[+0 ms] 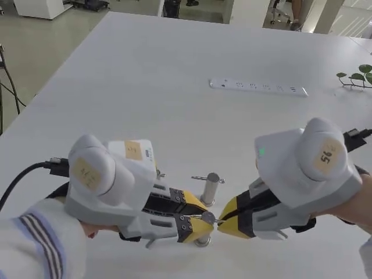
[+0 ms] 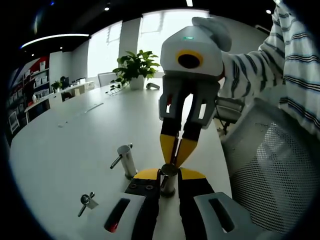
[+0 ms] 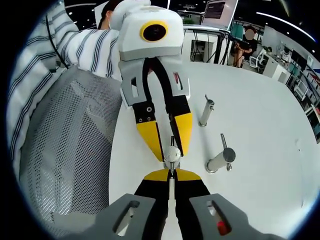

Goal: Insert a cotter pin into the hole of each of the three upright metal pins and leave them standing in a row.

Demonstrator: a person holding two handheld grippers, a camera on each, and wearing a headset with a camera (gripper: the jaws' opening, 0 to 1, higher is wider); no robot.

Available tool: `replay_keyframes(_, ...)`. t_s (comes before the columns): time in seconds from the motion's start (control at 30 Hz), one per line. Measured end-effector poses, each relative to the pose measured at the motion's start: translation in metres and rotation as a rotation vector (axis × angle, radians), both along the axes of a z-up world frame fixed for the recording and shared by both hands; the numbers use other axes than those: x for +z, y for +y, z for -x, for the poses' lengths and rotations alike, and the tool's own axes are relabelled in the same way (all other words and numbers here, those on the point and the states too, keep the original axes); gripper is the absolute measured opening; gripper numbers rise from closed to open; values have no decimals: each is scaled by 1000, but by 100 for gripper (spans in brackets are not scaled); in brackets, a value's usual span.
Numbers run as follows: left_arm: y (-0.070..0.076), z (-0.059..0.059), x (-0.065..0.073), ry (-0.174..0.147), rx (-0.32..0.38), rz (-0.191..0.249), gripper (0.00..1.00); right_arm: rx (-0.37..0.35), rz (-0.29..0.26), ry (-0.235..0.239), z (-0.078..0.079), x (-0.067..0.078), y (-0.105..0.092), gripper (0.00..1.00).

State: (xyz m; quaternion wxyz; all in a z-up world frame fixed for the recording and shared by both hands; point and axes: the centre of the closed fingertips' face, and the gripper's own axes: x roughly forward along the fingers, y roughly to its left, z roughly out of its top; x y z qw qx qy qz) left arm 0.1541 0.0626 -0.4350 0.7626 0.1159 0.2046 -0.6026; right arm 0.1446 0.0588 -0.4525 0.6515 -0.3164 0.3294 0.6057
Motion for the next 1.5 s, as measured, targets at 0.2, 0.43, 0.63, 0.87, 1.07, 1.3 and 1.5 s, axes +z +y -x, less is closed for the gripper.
replay_keyframes(0.2,-1,-1,0,-13,0,-7,9,47,24,-21,-2,0,4,0)
replay_keyframes(0.43,-1,-1,0,-9,-1,-7,9,82,42,-27,-3,0,3,0)
replay_keyframes(0.63,-2,-2,0,13,14,-2,10,74,28,-14,-4,0,3,0)
replay_keyframes(0.87,-1,-2,0,32,26,0,10,95,17,-34,-2,0,6,3)
replay_keyframes(1.07,1,-2,9,20,28,33,11,58,-1,-31,-1,-1,4,12)
replay_keyframes(1.3,8,-1,28,37,50,103,27,-1,-91,-25,-2,3,8,19)
replay_keyframes(1.5,15,8,32,41,54,107,53,-68,-139,2,-5,-1,9,22)
